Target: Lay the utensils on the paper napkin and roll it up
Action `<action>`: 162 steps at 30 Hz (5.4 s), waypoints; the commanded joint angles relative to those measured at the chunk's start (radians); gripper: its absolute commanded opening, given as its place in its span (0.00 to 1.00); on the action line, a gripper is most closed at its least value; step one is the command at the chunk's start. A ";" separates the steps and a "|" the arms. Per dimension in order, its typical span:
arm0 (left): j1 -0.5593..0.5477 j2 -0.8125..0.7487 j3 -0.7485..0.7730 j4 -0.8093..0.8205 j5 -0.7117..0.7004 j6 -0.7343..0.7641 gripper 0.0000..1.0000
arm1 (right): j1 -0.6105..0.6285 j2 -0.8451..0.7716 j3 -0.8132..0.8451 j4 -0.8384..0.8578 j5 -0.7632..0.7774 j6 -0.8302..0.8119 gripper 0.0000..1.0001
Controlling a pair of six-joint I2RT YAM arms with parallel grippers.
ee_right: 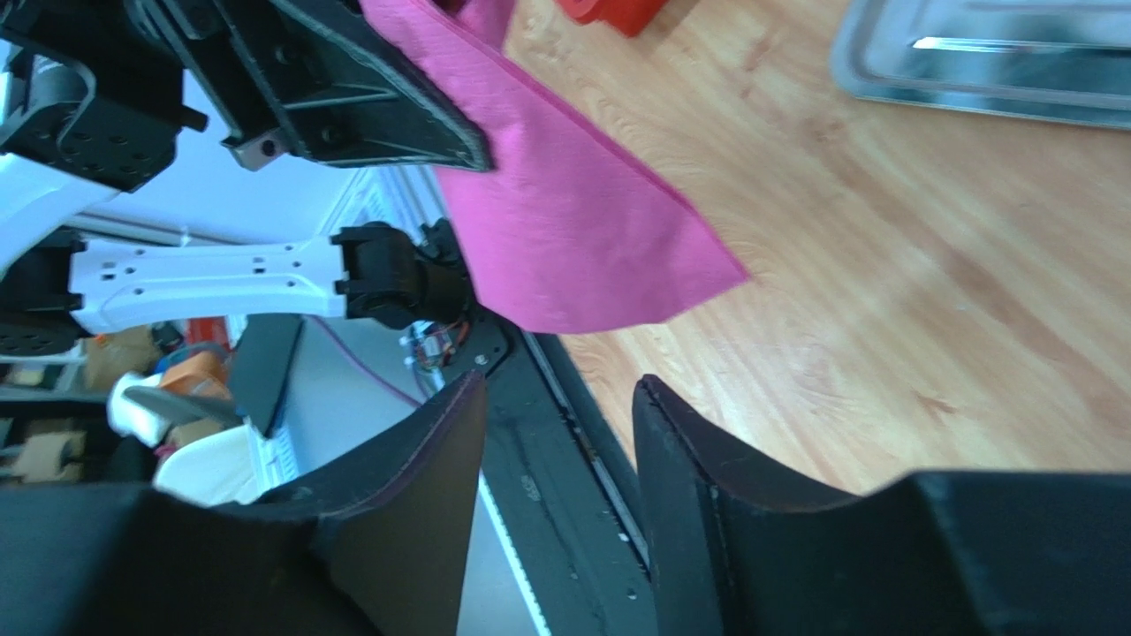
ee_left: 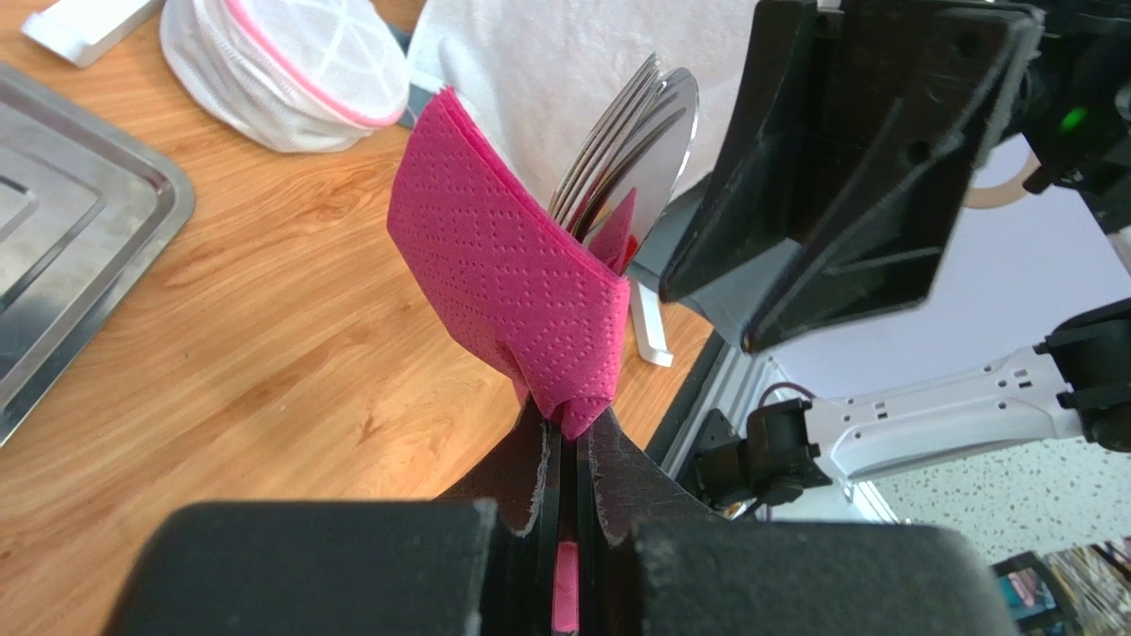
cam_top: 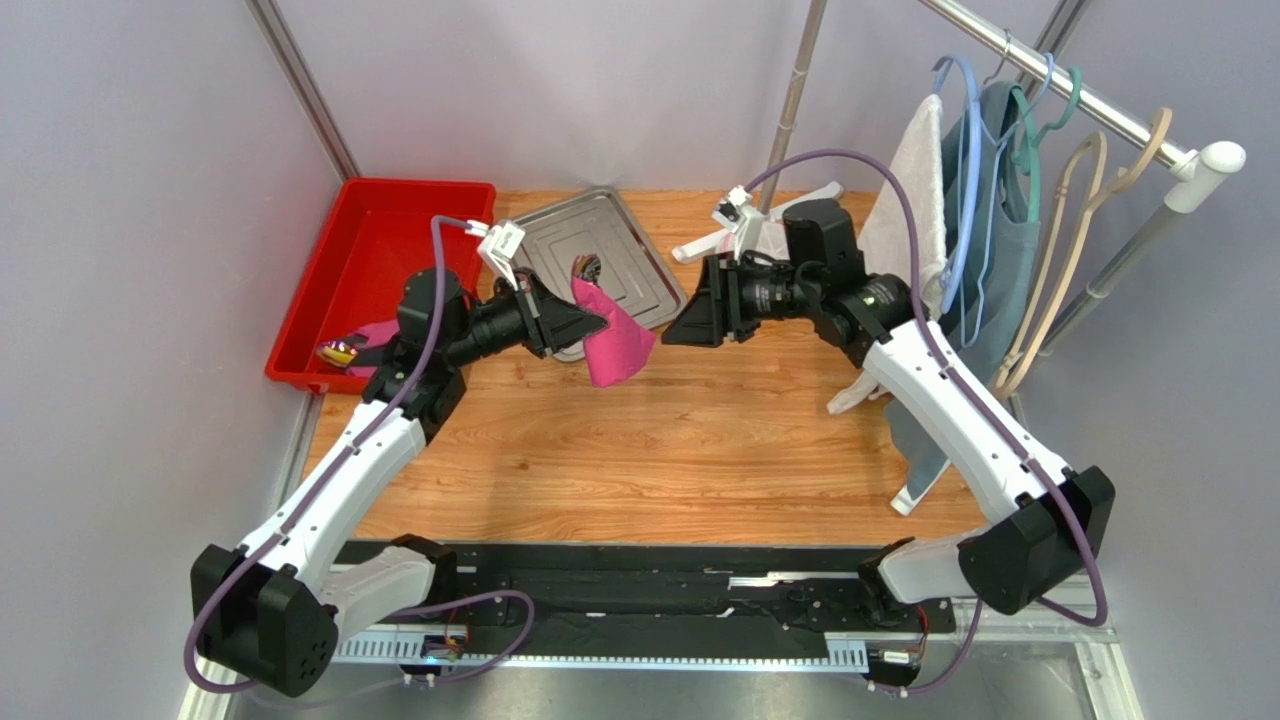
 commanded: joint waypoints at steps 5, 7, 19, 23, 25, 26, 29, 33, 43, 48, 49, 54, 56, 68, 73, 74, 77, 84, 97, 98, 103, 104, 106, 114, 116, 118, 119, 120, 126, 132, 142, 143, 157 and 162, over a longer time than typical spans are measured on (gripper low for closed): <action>-0.008 0.002 0.046 0.044 -0.015 -0.046 0.00 | 0.130 0.109 0.055 0.160 -0.005 0.116 0.55; -0.008 0.002 0.041 0.060 0.002 -0.062 0.00 | 0.155 0.123 0.056 0.175 0.007 0.118 0.55; -0.008 -0.004 0.000 0.182 0.068 -0.156 0.00 | 0.187 0.180 0.052 0.275 -0.058 0.156 0.57; -0.008 -0.004 -0.014 0.213 0.094 -0.188 0.00 | 0.187 0.183 0.041 0.332 -0.121 0.176 0.56; -0.008 -0.003 -0.022 0.233 0.111 -0.208 0.00 | 0.187 0.183 0.036 0.352 -0.152 0.185 0.53; -0.008 -0.004 -0.023 0.239 0.115 -0.213 0.00 | 0.187 0.184 0.035 0.365 -0.160 0.190 0.52; -0.008 -0.004 -0.031 0.255 0.120 -0.227 0.00 | 0.187 0.184 0.024 0.399 -0.198 0.213 0.45; -0.008 -0.007 -0.031 0.279 0.128 -0.245 0.00 | 0.187 0.181 0.000 0.427 -0.218 0.236 0.36; -0.006 -0.021 -0.034 0.307 0.141 -0.247 0.00 | 0.185 0.177 -0.022 0.453 -0.224 0.271 0.00; 0.004 -0.058 -0.042 0.226 0.120 -0.190 0.30 | 0.181 0.169 0.009 0.361 -0.140 0.193 0.00; 0.011 -0.064 -0.043 0.201 0.114 -0.179 0.44 | 0.179 0.164 0.022 0.337 -0.134 0.182 0.00; 0.058 -0.127 -0.072 0.081 0.071 -0.113 0.68 | 0.176 0.161 0.059 0.301 -0.135 0.145 0.00; 0.072 -0.131 -0.080 0.083 0.077 -0.110 0.69 | 0.175 0.161 0.067 0.298 -0.140 0.144 0.00; 0.074 -0.076 -0.129 0.250 0.186 -0.253 0.60 | 0.176 0.175 0.088 0.329 -0.164 0.170 0.00; 0.074 -0.061 -0.141 0.310 0.177 -0.303 0.45 | 0.182 0.178 0.084 0.333 -0.172 0.165 0.00; 0.074 -0.056 -0.140 0.317 0.174 -0.322 0.45 | 0.184 0.178 0.081 0.333 -0.174 0.164 0.00; 0.074 -0.041 -0.137 0.351 0.165 -0.357 0.45 | 0.185 0.177 0.072 0.335 -0.174 0.159 0.00; 0.074 -0.013 -0.138 0.382 0.145 -0.431 0.45 | 0.188 0.183 0.081 0.339 -0.166 0.150 0.00; 0.063 -0.013 -0.134 0.298 0.137 -0.425 0.32 | 0.196 0.210 0.124 0.339 -0.149 0.151 0.00; 0.063 -0.018 -0.138 0.288 0.138 -0.420 0.33 | 0.198 0.213 0.127 0.339 -0.148 0.150 0.00; 0.058 -0.033 -0.158 0.250 0.137 -0.371 0.00 | 0.198 0.218 0.142 0.341 -0.154 0.151 0.00; 0.058 -0.035 -0.160 0.256 0.134 -0.369 0.00 | 0.198 0.221 0.142 0.341 -0.155 0.153 0.00; 0.058 -0.033 -0.160 0.265 0.129 -0.371 0.00 | 0.198 0.221 0.141 0.339 -0.160 0.148 0.00; 0.087 -0.033 -0.158 0.296 0.108 -0.371 0.00 | 0.195 0.219 0.128 0.327 -0.161 0.142 0.23; 0.104 -0.036 -0.158 0.298 0.100 -0.371 0.00 | 0.190 0.218 0.125 0.324 -0.154 0.145 0.44; 0.119 -0.041 -0.160 0.298 0.092 -0.377 0.00 | 0.179 0.215 0.118 0.326 -0.146 0.147 0.58; 0.138 -0.044 -0.161 0.298 0.091 -0.379 0.00 | 0.173 0.213 0.118 0.324 -0.141 0.151 0.70; 0.149 -0.044 -0.161 0.296 0.086 -0.382 0.00 | 0.162 0.213 0.118 0.323 -0.137 0.153 0.78; 0.270 -0.027 -0.161 0.296 0.053 -0.406 0.00 | 0.115 0.219 0.121 0.307 -0.089 0.156 1.00; 0.480 0.031 -0.123 0.239 -0.035 -0.360 0.00 | 0.093 0.223 0.105 0.287 -0.068 0.142 1.00; 0.702 0.224 0.053 0.132 -0.204 -0.176 0.00 | 0.095 0.287 0.108 0.280 -0.082 0.141 1.00; 0.719 0.246 0.070 0.120 -0.216 -0.181 0.00 | 0.093 0.293 0.110 0.280 -0.086 0.141 1.00; 0.739 0.628 0.354 -0.017 -0.457 -0.205 0.00 | 0.089 0.393 0.145 0.292 -0.123 0.170 1.00; 0.733 0.770 0.400 0.040 -0.452 -0.276 0.00 | 0.084 0.416 0.154 0.292 -0.128 0.178 1.00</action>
